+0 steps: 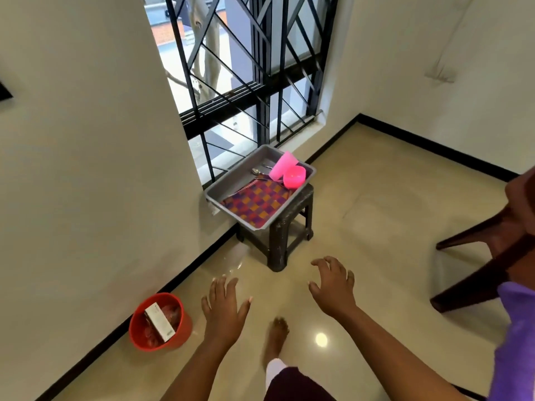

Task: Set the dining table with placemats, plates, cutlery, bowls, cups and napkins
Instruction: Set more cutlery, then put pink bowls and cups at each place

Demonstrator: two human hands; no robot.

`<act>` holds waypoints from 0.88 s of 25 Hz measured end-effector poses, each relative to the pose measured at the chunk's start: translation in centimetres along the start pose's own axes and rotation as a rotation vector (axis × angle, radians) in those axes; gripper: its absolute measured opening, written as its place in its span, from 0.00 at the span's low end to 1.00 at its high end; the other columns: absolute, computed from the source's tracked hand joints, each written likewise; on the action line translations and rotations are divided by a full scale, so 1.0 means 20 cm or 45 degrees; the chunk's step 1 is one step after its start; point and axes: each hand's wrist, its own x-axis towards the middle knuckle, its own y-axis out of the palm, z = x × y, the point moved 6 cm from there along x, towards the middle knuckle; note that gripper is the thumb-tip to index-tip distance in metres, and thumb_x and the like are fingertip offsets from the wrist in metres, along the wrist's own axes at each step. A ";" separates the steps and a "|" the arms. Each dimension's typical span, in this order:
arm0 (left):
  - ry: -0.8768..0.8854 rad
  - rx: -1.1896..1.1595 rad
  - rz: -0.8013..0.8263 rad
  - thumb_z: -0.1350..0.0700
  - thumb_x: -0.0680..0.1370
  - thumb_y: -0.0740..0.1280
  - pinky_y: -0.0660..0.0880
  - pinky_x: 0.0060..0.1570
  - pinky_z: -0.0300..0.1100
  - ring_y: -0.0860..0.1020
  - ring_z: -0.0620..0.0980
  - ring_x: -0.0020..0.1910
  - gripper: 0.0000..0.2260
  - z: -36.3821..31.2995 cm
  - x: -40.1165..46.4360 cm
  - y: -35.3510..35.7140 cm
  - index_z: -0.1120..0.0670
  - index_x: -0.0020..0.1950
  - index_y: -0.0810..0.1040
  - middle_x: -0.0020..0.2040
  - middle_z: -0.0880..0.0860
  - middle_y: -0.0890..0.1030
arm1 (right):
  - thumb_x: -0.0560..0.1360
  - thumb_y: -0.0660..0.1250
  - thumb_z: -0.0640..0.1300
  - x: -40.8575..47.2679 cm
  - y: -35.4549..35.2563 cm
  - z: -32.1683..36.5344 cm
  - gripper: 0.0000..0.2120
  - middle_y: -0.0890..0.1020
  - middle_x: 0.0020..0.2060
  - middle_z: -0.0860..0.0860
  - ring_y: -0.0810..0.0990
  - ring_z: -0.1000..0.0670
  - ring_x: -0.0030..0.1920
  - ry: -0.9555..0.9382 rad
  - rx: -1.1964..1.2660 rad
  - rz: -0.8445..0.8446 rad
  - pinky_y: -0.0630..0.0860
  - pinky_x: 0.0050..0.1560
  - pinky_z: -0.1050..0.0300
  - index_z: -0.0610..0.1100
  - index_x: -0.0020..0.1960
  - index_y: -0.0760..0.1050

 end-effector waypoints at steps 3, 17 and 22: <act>-0.011 0.026 0.049 0.42 0.80 0.60 0.48 0.74 0.58 0.49 0.55 0.78 0.25 0.00 0.37 0.00 0.50 0.74 0.63 0.78 0.54 0.58 | 0.76 0.64 0.51 0.31 0.02 0.08 0.21 0.63 0.71 0.51 0.60 0.48 0.73 -0.017 0.011 0.062 0.50 0.74 0.42 0.54 0.69 0.65; -0.075 -0.045 0.190 0.42 0.80 0.60 0.49 0.74 0.57 0.48 0.54 0.78 0.19 -0.14 1.80 -0.03 0.47 0.69 0.70 0.76 0.52 0.59 | 0.73 0.67 0.50 1.78 -0.18 0.29 0.17 0.74 0.59 0.52 0.74 0.48 0.60 -0.099 0.113 0.195 0.69 0.63 0.49 0.51 0.62 0.73; -0.053 0.083 0.337 0.42 0.80 0.59 0.54 0.73 0.55 0.54 0.55 0.76 0.20 -0.19 2.27 0.05 0.49 0.69 0.70 0.76 0.54 0.60 | 0.73 0.68 0.48 2.14 -0.13 0.34 0.12 0.76 0.55 0.52 0.76 0.48 0.57 -0.099 0.161 0.316 0.72 0.57 0.52 0.51 0.57 0.75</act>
